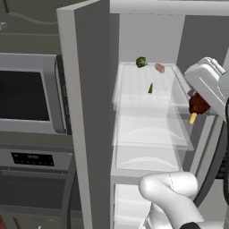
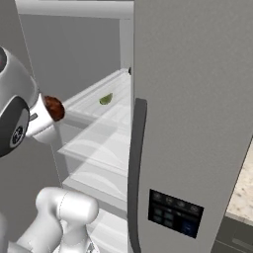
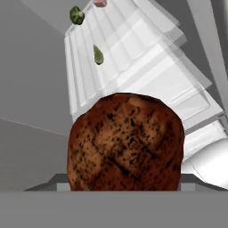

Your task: Transport the steak and lemon wedge to the fridge. Place the steak on the rack containing meat and place the lemon wedge on the rack containing the vegetable, ensuring meats and vegetables are on different racks.

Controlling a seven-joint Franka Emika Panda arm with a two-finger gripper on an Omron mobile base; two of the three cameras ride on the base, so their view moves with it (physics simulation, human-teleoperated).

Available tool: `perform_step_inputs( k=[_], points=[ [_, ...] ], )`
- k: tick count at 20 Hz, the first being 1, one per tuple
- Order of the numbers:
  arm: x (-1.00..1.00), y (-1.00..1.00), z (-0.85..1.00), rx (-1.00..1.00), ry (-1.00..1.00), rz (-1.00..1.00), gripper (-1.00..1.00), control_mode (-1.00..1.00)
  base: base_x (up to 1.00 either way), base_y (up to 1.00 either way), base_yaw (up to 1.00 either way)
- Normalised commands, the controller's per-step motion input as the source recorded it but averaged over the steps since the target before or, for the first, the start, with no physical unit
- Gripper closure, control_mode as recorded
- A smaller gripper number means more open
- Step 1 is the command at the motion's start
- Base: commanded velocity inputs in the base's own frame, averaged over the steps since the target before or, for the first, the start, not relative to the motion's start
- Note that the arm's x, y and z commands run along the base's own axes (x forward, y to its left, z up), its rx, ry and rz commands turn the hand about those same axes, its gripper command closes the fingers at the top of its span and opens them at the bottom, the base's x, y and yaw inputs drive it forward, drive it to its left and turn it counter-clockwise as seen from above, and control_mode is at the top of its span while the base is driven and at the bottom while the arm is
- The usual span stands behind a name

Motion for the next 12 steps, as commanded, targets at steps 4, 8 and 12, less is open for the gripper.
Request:
perform_step_inputs(
  k=[4,8,12],
  points=[
    [0.86,0.0,-0.04,-0.02,-0.02,0.0,1.0,-1.0,0.0,0.0,0.0],
    [0.77,0.0,-0.02,-0.1,-0.09,-0.02,1.0,-1.0,0.0,0.0,0.0],
    [0.52,-0.05,-0.16,-0.13,-0.07,-0.04,1.0,-1.0,0.0,0.0,0.0]
  ],
)
